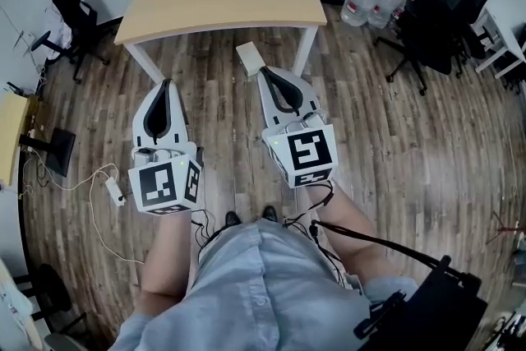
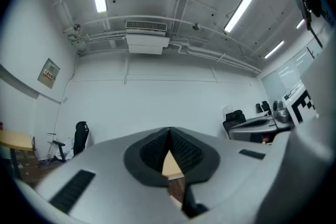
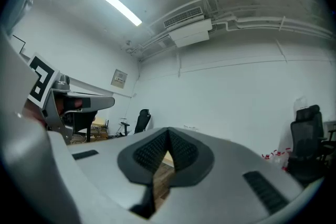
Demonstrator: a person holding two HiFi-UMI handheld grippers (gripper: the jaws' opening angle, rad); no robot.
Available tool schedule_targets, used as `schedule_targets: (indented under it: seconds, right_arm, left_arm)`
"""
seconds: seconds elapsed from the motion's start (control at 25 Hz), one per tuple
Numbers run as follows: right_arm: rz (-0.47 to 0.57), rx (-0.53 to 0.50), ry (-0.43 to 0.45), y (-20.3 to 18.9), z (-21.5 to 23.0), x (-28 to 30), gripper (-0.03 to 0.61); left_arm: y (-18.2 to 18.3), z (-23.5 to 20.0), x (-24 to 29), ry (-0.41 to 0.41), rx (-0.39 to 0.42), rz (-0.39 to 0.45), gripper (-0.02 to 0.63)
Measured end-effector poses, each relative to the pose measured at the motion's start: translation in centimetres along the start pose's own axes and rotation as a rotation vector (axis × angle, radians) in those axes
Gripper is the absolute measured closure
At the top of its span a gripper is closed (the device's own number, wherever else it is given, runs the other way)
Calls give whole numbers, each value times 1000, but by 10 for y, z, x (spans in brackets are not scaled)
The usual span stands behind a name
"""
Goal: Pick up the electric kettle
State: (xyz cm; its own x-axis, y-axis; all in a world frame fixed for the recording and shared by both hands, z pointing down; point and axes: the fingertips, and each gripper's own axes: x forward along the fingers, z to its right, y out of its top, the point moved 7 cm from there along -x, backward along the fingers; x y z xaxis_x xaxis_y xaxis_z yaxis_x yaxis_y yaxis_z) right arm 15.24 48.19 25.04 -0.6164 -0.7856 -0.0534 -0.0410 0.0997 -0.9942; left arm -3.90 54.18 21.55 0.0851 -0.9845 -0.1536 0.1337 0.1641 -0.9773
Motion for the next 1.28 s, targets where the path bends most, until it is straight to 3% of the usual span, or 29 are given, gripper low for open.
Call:
schedule_targets:
  seconds: [0.24,0.52,1.28]
  right_arm:
    - [-27,25,46,-11,21,11,577]
    - [-41,6,34,-30,31,67,577]
    - [-4,-3,-21,-30,96,321,577]
  left_arm:
    - [-9,13,15,19,3,-20,615]
    - [-35,-15,63,36,-16,-24,615]
    - [-82,-130,295,-35,-28,14,616]
